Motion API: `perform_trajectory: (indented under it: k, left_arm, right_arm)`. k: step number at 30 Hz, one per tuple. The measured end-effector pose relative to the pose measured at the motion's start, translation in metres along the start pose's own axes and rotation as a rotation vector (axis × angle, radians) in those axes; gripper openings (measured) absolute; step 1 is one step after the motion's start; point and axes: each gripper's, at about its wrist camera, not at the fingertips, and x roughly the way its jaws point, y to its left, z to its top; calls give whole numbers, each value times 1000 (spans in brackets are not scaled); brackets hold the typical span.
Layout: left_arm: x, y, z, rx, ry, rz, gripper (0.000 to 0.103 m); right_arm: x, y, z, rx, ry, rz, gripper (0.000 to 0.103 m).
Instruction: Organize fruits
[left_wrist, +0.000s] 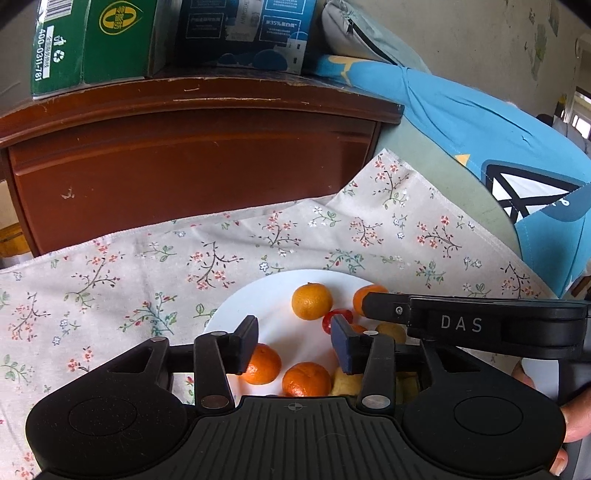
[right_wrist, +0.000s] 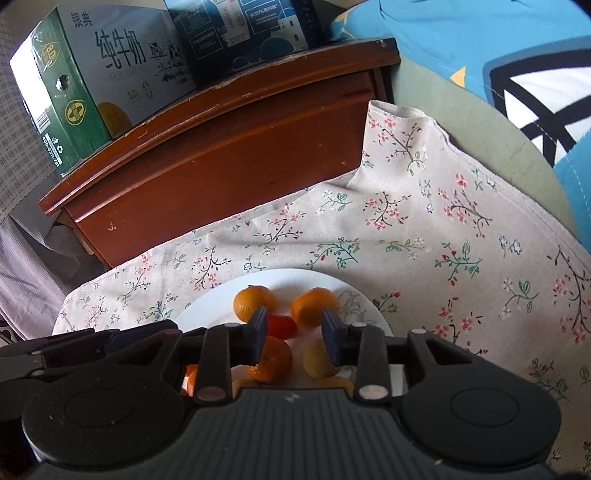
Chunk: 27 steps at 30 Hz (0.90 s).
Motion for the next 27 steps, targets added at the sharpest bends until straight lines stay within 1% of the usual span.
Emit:
perform_trajectory:
  k: [1, 2, 3, 4, 6, 8, 11, 12, 14, 17, 20, 23, 27]
  left_arm:
    - [-3, 0, 0, -1, -3, 10, 53]
    - [-6, 0, 0, -2, -7, 18, 58]
    - [-10, 0, 1, -3, -11, 24, 62]
    - [-13, 0, 2, -3, -13, 30, 63]
    - [-21, -1, 4, -3, -18, 44, 70]
    - [-28, -2, 5, 0, -20, 57, 74]
    - [-40, -4, 5, 12, -21, 70, 78]
    - [-43, -4, 5, 13, -18, 77, 81]
    - [-50, -3, 3, 14, -11, 88, 84]
    - [-62, -1, -2, 11, -5, 85, 85]
    - [-73, 0, -7, 9, 1, 100, 90]
    - [-84, 0, -11, 8, 0, 108, 90]
    - [-97, -1, -13, 5, 15, 119, 91]
  right_arm:
    - [-1, 0, 1, 4, 0, 0, 35]
    - [-2, 0, 1, 8, -1, -1, 35]
    - [-5, 0, 2, 12, -6, 0, 37]
    - [-7, 0, 2, 14, -11, 1, 39]
    - [-15, 1, 2, 18, -21, 0, 44]
    - [-22, 3, 1, 20, -28, -3, 46]
    - [-31, 7, 0, 16, -22, -25, 54]
    - [-35, 7, -2, 16, -25, -24, 54]
    - [-40, 9, -5, 18, -16, -22, 55]
    - [-51, 14, -10, 7, -9, -30, 60]
    - [-61, 22, -15, -20, -6, -39, 62]
    - [-74, 29, -20, -32, -9, -52, 68]
    - [-90, 32, -25, -24, -10, -51, 71]
